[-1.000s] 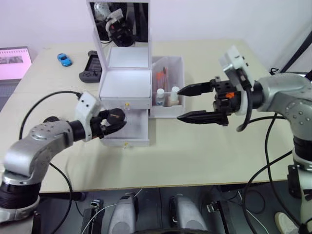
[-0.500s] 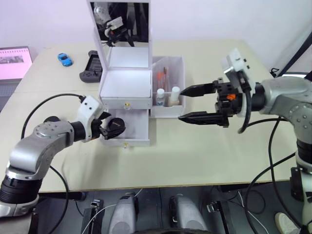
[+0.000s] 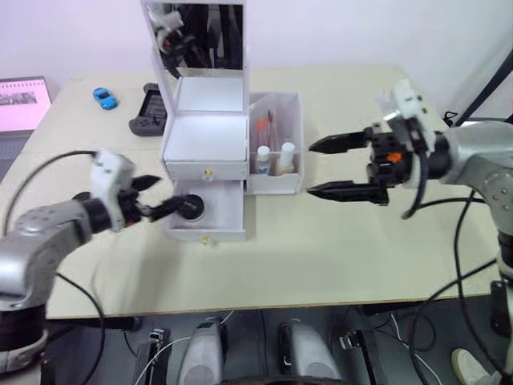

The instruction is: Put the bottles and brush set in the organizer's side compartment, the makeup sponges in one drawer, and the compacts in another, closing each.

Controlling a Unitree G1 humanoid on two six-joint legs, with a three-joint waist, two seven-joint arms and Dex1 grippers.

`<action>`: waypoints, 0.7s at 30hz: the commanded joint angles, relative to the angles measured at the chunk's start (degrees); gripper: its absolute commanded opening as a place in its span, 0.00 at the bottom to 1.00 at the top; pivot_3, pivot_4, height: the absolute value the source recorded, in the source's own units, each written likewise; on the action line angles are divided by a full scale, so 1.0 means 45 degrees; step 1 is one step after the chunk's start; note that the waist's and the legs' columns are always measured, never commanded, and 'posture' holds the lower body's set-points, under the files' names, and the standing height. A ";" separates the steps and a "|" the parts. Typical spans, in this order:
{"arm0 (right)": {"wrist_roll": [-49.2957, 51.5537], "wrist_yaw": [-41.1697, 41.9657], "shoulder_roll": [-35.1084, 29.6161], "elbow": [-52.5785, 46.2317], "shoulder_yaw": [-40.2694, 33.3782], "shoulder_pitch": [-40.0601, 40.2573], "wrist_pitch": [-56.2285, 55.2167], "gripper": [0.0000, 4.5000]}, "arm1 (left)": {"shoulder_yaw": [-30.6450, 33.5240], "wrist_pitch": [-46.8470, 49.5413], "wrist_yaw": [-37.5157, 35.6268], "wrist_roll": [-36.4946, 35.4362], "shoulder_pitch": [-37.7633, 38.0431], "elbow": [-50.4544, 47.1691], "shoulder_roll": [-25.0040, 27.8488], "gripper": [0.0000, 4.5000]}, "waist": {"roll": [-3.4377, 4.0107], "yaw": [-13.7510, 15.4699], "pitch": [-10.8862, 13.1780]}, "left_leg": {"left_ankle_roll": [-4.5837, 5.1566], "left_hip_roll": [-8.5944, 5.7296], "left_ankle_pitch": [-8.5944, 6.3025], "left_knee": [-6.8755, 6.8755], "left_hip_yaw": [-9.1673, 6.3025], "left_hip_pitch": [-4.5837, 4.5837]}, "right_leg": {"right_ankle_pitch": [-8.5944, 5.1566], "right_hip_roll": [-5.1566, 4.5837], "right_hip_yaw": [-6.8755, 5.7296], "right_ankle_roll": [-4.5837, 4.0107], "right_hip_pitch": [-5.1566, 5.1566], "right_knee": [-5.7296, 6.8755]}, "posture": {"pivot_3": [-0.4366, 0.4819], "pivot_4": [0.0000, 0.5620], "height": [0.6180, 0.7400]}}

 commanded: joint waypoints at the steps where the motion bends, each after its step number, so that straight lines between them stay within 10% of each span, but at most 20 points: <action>1: -0.1794 0.0440 -0.0299 0.1594 -0.0739 0.0723 -0.3145 1.00 | 0.2634 -0.1154 -0.0160 0.0146 0.1394 0.0586 -0.0181 0.98 | 0.0000 0.0021 0.0000 | 0.0000 0.0000 0.0000 0.0001 0.0004 0.0009 | -0.0001 -0.0001 0.0000 -0.0001 0.0007 -0.0001 | 0.48 0.27 1.00; 10: -0.4197 0.1012 -0.0061 0.8222 -0.1179 0.1337 -0.8335 1.00 | 0.5505 -0.4540 -0.1146 0.0694 0.4435 0.4857 -0.0943 0.98 | -0.0002 0.0082 -0.0002 | -0.0002 -0.0002 0.0000 0.0009 0.0027 0.0020 | -0.0031 -0.0018 0.0005 -0.0056 0.0016 -0.0014 | 0.48 0.27 1.00; 21: -0.4635 0.1138 0.0361 1.0478 -0.1391 0.1694 -0.9801 1.00 | 0.4911 -0.5526 -0.0718 0.0805 0.4514 0.4988 -0.1353 0.98 | 0.0003 0.0013 -0.0005 | -0.0003 -0.0001 -0.0001 0.0002 0.0031 0.0049 | -0.0023 -0.0023 0.0010 -0.0044 0.0039 -0.0008 | 0.48 0.27 1.00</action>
